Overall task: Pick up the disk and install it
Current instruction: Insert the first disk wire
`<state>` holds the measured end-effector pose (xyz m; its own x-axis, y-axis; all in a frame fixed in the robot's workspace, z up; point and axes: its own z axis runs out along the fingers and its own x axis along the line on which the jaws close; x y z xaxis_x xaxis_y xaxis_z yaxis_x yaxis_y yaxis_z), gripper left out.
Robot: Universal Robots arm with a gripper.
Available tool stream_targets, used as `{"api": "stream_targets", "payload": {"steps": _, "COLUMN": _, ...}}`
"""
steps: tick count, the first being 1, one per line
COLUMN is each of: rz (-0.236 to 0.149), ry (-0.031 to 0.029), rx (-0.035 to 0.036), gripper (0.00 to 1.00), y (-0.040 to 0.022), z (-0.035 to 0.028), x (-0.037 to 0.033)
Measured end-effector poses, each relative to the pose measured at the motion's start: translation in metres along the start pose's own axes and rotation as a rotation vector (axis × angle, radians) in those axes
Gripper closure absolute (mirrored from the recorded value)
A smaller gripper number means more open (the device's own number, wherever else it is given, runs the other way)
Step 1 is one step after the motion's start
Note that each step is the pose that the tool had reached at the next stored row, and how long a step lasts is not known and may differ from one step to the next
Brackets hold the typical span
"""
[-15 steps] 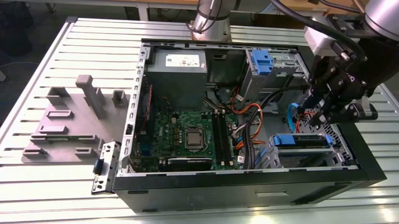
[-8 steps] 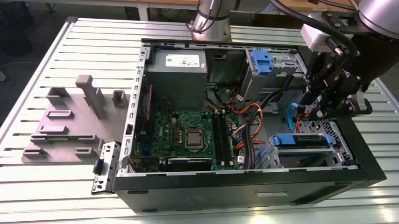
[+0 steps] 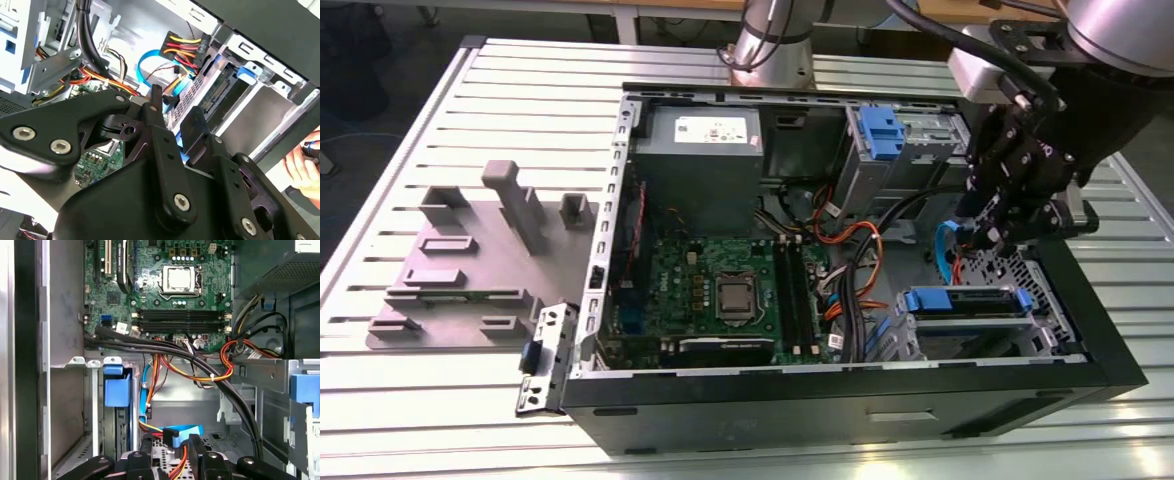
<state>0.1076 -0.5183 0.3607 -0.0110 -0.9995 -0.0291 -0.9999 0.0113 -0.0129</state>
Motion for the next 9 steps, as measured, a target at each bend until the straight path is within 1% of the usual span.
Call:
{"api": "stream_targets", "payload": {"steps": 3, "rz": 0.000, "ry": 0.0000, "rx": 0.0030, "gripper": 0.58, "y": 0.0039, "z": 0.0012, "x": -0.0003}}
{"api": "stream_targets", "payload": {"steps": 5, "rz": 0.000, "ry": 0.0016, "rx": 0.0041, "gripper": 0.58, "y": 0.0040, "z": 0.0021, "x": -0.0003}}
{"api": "stream_targets", "payload": {"steps": 9, "rz": 0.000, "ry": 0.0059, "rx": 0.0066, "gripper": 0.58, "y": 0.0041, "z": 0.0058, "x": -0.0002}}
